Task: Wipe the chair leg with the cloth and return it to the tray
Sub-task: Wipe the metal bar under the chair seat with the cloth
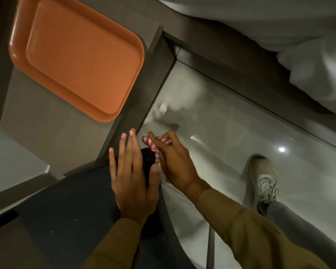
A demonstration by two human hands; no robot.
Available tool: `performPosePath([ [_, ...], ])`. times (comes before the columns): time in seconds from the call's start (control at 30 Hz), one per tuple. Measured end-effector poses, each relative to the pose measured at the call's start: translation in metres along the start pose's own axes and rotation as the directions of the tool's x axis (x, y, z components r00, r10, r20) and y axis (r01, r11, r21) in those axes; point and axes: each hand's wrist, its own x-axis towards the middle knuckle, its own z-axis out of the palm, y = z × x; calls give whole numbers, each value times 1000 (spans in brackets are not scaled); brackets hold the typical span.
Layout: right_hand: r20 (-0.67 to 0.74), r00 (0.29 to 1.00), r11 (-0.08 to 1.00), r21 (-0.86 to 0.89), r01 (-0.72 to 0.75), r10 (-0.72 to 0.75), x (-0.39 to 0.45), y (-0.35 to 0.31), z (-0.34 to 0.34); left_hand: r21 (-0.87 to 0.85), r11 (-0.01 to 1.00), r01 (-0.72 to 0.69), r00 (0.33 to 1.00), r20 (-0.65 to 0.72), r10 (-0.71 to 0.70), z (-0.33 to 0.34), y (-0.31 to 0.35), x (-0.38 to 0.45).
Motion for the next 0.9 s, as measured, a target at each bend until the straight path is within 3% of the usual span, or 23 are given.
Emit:
performPosePath([
  [0.1,-53,998,979,-202,18,-29,11,2,-3,5,1000,-3,1000,-9,3,0,-2,-1],
  [0.23,-25,998,955,-294,44,-54,24,2,-18,-3,1000,6,1000,16,-6,-2,0,0],
  [0.33,34,945,865,-393,311,-324,1,3,-26,-23,1000,6,1000,21,-6,-3,-1,0],
  [0.4,71,933,892,-275,358,-353,-20,22,-24,-16,1000,0,1000,20,1,-3,-1,-1],
  [0.5,130,870,789,-373,488,-476,-46,32,-12,-19,1000,15,1000,24,-15,-4,0,-1],
  [0.67,19,912,898,-164,408,-410,-27,31,-2,-13,1000,1,1000,18,-1,-3,-1,0],
  [0.9,-16,943,892,-330,308,-332,35,53,-21,-14,1000,6,1000,25,-6,-1,-2,1],
])
